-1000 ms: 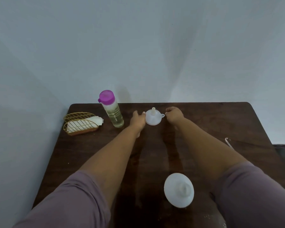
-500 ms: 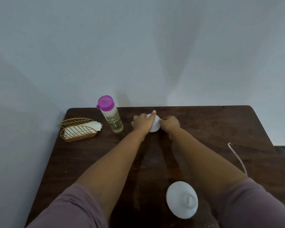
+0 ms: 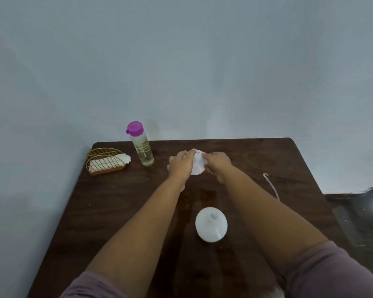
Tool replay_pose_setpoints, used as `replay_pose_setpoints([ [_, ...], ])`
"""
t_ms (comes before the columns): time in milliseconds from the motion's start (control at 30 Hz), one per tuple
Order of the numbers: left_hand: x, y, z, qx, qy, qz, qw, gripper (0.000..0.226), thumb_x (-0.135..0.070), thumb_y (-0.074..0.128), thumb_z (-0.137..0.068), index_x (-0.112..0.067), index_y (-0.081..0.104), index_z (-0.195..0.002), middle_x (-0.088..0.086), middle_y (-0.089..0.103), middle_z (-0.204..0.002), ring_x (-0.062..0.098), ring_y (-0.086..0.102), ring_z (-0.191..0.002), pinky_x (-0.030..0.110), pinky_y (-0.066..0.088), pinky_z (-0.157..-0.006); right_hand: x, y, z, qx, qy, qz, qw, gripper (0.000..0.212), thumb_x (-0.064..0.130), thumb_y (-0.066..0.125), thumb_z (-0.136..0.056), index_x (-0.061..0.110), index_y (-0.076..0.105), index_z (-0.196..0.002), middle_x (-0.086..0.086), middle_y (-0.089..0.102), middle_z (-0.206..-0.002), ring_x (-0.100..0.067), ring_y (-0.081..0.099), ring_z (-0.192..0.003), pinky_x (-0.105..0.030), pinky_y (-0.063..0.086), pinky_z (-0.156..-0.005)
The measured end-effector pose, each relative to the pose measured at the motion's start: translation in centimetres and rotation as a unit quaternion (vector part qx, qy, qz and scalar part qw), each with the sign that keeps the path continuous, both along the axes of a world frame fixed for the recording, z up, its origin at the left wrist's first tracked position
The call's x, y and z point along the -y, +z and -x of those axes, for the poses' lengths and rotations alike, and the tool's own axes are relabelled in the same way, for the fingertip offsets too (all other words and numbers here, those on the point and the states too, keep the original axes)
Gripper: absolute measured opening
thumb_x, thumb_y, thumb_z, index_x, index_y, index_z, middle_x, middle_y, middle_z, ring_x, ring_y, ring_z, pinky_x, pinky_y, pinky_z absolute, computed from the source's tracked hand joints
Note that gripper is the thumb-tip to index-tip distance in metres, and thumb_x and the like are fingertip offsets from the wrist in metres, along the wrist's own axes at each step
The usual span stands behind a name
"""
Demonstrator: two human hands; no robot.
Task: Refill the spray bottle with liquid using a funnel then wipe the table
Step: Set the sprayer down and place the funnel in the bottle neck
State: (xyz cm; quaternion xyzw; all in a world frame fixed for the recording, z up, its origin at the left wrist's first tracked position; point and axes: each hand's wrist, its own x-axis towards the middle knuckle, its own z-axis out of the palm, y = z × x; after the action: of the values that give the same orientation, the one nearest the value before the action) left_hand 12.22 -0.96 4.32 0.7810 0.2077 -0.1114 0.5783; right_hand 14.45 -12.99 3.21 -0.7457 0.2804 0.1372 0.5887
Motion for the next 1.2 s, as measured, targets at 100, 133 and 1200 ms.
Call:
replay_pose_setpoints([
  [100,0.7,2.3,3.1,0.032,-0.007,0.023,0.999,0.051,-0.045,0.051,-0.091,-0.024,0.051,-0.137,0.003,0.037,-0.137,0.025,0.047,-0.121,0.045,0.048,-0.102,0.9,1.9,3.0,0.025,-0.019,-0.021,0.999,0.021,0.028,0.057,-0.093,0.011,0.065,-0.103,-0.009,0.064,-0.1,-0.022,0.065,-0.088,-0.037,0.057,-0.086],
  [133,1.0,3.1,4.2,0.043,-0.009,0.028,0.999,0.049,-0.041,0.052,-0.092,-0.024,0.049,-0.138,0.003,0.036,-0.138,0.025,0.047,-0.121,0.045,0.048,-0.103,1.2,2.6,4.0,0.04,-0.03,-0.033,0.998,0.021,0.03,0.056,-0.094,0.013,0.063,-0.104,-0.007,0.063,-0.101,-0.019,0.064,-0.085,-0.035,0.057,-0.085],
  [1200,1.7,4.7,17.7,0.07,0.023,0.235,0.969,0.026,-0.023,0.044,-0.104,-0.014,0.054,-0.126,0.006,0.062,-0.112,0.021,0.065,-0.089,0.032,0.059,-0.073,4.4,5.4,16.5,0.181,-0.023,-0.055,0.982,0.016,0.015,0.062,-0.089,0.014,0.072,-0.1,-0.003,0.067,-0.109,-0.016,0.064,-0.097,-0.033,0.056,-0.088],
])
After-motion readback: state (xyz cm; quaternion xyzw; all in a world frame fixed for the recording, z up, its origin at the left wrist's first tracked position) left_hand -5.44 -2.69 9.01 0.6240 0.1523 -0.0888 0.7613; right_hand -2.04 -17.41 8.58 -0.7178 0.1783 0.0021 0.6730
